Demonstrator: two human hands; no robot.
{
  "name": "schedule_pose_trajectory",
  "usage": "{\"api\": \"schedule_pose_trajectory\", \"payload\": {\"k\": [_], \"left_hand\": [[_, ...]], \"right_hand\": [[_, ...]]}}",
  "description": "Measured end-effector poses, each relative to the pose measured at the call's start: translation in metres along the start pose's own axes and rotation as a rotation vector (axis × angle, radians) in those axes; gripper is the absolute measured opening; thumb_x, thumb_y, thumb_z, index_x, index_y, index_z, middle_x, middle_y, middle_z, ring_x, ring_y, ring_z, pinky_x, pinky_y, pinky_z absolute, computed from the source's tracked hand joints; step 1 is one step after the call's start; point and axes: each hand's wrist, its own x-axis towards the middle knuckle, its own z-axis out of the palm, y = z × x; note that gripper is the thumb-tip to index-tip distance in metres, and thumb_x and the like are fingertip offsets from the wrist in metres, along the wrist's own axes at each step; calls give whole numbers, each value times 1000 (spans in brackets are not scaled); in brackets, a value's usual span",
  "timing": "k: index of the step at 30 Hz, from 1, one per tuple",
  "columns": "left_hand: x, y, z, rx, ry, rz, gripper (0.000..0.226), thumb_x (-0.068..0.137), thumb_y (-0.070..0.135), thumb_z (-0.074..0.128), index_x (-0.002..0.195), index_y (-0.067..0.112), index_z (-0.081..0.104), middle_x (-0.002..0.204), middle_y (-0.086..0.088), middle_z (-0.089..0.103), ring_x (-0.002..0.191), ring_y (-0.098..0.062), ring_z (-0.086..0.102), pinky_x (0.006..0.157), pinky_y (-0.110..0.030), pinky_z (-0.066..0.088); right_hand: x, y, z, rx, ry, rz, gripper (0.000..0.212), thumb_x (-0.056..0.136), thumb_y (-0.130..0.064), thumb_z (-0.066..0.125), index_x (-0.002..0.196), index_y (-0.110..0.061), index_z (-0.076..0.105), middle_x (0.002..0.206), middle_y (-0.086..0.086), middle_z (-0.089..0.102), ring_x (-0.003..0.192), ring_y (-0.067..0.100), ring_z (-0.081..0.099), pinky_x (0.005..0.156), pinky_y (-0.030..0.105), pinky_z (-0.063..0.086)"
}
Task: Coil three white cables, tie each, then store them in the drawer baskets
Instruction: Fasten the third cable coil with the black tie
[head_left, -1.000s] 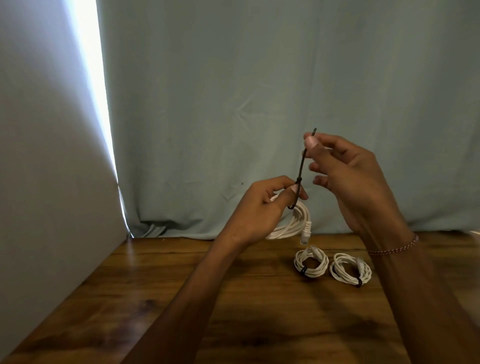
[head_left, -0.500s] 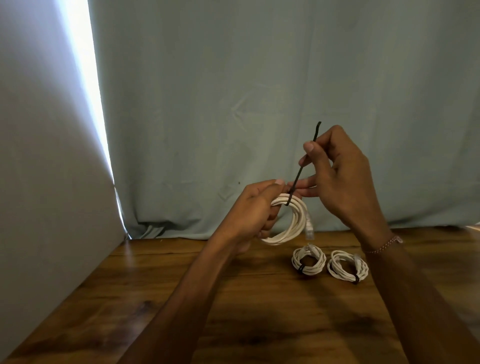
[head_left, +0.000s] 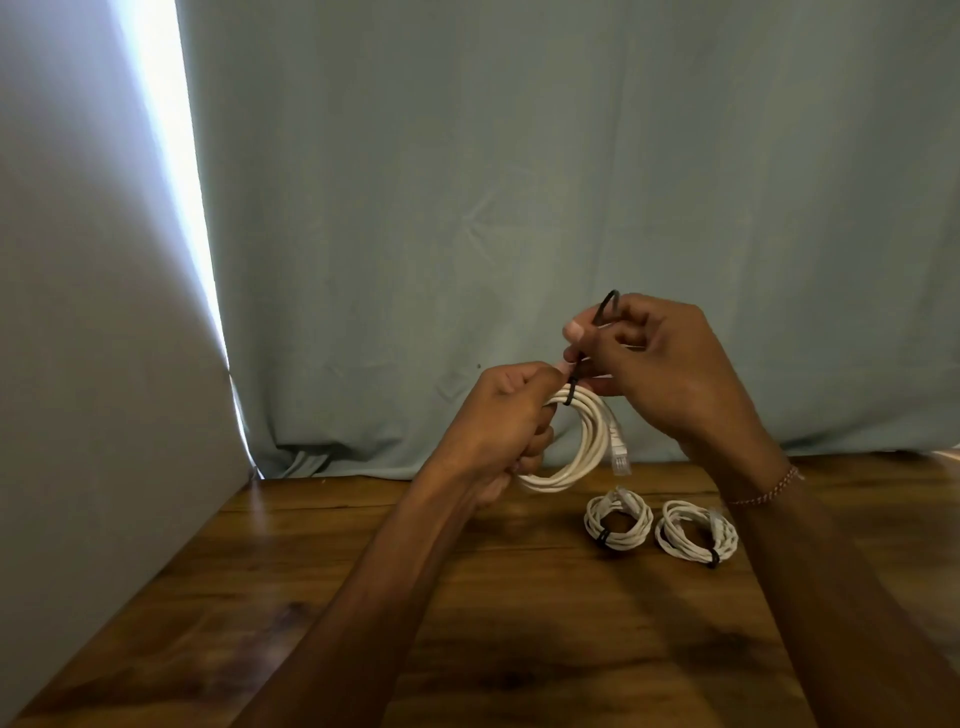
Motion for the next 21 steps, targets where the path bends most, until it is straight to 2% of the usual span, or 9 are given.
{"api": "schedule_pose_trajectory", "payload": {"k": [2, 5, 9, 12, 14, 16, 21], "left_hand": [[1, 0, -1, -13, 9, -4, 18, 107, 26, 48, 95, 14, 53, 55, 1, 24, 43, -10, 17, 40, -21, 13], [2, -1, 0, -28, 29, -20, 29, 107, 25, 46, 79, 16, 49, 55, 1, 24, 43, -9, 18, 39, -19, 14], [1, 0, 1, -36, 52, -38, 31, 107, 24, 45, 77, 17, 48, 56, 0, 24, 45, -11, 18, 40, -22, 13], [0, 2, 0, -47, 63, -58, 37, 107, 23, 45, 71, 17, 45, 56, 0, 24, 44, -11, 18, 40, -22, 13], [-1, 4, 0, -52, 62, -67, 40, 107, 24, 44, 68, 17, 45, 55, 1, 24, 43, -10, 19, 40, -22, 14], [-2, 5, 2, -51, 65, -75, 42, 107, 26, 43, 68, 14, 49, 55, 1, 26, 43, -10, 20, 38, -21, 16], [-4, 7, 5, -48, 46, -67, 43, 108, 35, 43, 73, 12, 54, 56, 1, 28, 44, -10, 22, 38, -21, 19]], "right_hand": [[1, 3, -4, 7, -59, 6, 11, 89, -16, 74, 98, -9, 75, 83, 4, 77, 76, 16, 76, 67, 24, 61], [3, 5, -6, -57, -77, -21, 9, 86, -17, 77, 89, -10, 76, 81, 0, 76, 73, 13, 75, 66, 22, 60], [3, 9, 1, -166, 39, -158, 16, 90, -22, 74, 86, -8, 67, 87, -4, 73, 64, 8, 74, 56, 21, 59], [0, 14, 11, -323, 141, -367, 18, 92, -17, 73, 82, -6, 63, 86, -6, 72, 59, -10, 65, 47, 8, 46], [-2, 15, 15, -379, 220, -447, 19, 93, -12, 72, 79, -3, 62, 84, -4, 70, 61, -17, 59, 48, 3, 40], [-2, 17, 16, -414, 285, -483, 20, 93, -10, 71, 78, -2, 61, 84, -7, 70, 63, -19, 57, 51, 3, 39], [1, 19, 14, -404, 314, -498, 17, 93, -13, 72, 81, -4, 64, 87, -10, 69, 61, -16, 56, 51, 4, 37]]}}
